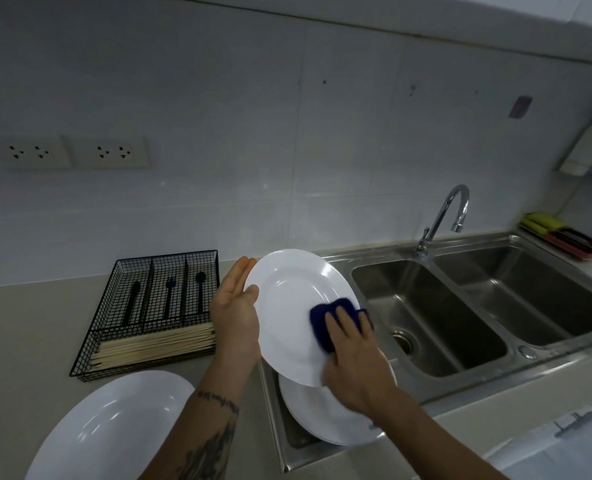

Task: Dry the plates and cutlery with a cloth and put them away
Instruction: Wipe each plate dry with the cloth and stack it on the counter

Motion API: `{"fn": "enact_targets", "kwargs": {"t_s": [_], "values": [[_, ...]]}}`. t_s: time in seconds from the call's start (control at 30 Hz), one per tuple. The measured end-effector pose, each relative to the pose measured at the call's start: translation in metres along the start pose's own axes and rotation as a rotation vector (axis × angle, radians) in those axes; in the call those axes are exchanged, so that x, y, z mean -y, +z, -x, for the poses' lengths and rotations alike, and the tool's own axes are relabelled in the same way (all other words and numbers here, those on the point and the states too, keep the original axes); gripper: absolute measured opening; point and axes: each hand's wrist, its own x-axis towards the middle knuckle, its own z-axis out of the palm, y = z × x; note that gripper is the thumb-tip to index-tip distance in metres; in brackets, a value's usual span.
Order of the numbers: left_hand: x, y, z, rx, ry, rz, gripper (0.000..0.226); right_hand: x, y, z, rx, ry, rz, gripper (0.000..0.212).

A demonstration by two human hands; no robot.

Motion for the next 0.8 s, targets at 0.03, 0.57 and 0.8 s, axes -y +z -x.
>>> {"fn": "enact_targets", "kwargs": {"t_s": [0.03,0.57,0.8], "values": [[0.004,0.002,0.001,0.009,-0.007,-0.008,0.054,0.01,0.002,0.009,0.028,-0.024,-0.068,0.07],[-0.007,0.007,-0.005,0.054,-0.042,0.052,0.049,0.001,-0.01,-0.05,-0.002,-0.005,-0.041,0.076],[-0.007,0.015,-0.011,0.112,-0.011,0.01,0.044,0.054,-0.029,-0.02,0.042,-0.203,-0.227,0.075]]}}
